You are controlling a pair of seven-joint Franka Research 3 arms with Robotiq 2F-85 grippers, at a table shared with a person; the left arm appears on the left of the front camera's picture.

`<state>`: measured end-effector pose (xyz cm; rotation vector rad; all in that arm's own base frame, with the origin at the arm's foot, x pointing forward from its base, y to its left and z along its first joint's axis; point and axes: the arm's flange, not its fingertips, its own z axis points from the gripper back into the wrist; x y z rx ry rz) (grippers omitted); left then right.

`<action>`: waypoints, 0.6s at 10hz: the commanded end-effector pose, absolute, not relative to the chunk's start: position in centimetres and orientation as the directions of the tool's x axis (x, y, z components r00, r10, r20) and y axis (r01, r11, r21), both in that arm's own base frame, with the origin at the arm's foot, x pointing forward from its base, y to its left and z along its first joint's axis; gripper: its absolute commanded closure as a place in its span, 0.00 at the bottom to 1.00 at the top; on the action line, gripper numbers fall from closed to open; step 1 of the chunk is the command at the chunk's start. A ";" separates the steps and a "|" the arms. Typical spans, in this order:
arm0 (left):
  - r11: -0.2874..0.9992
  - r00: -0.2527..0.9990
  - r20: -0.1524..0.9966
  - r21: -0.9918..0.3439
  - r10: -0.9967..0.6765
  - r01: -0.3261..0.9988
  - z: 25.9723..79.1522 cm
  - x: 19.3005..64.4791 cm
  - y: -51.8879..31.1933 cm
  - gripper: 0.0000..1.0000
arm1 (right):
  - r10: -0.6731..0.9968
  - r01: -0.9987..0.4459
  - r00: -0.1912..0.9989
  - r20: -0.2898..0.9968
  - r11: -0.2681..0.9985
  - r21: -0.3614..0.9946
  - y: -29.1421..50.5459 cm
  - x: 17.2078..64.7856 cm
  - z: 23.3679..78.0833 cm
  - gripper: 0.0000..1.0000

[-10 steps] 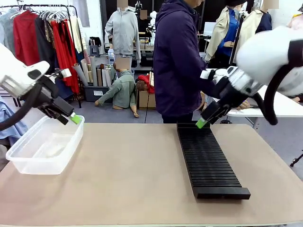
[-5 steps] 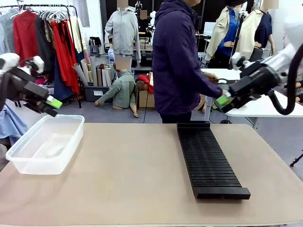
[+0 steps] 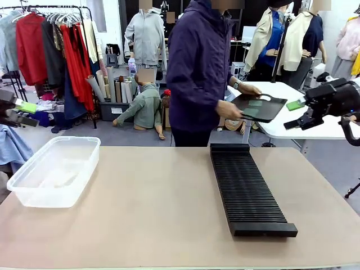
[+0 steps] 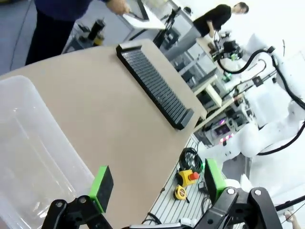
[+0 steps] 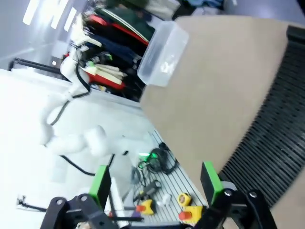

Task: Sort PCBs into racks and boxes based on the side picked up.
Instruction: Pick up the Blank PCB handed by the Human.

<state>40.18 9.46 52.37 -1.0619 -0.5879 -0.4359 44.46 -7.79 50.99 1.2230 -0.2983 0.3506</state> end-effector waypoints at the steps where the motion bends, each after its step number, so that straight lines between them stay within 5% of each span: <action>1: 0.384 0.734 0.679 -0.678 0.000 0.627 51.4 39.3 10.1 0.00 | 0.041 -0.447 0.893 0.449 0.206 0.870 -9.4 44.6 50.7 0.00; 6: 0.354 0.714 0.698 -0.680 0.047 0.642 50.1 38.9 12.0 0.00 | -0.025 -0.462 0.879 0.477 0.207 0.862 -11.2 43.8 50.7 0.00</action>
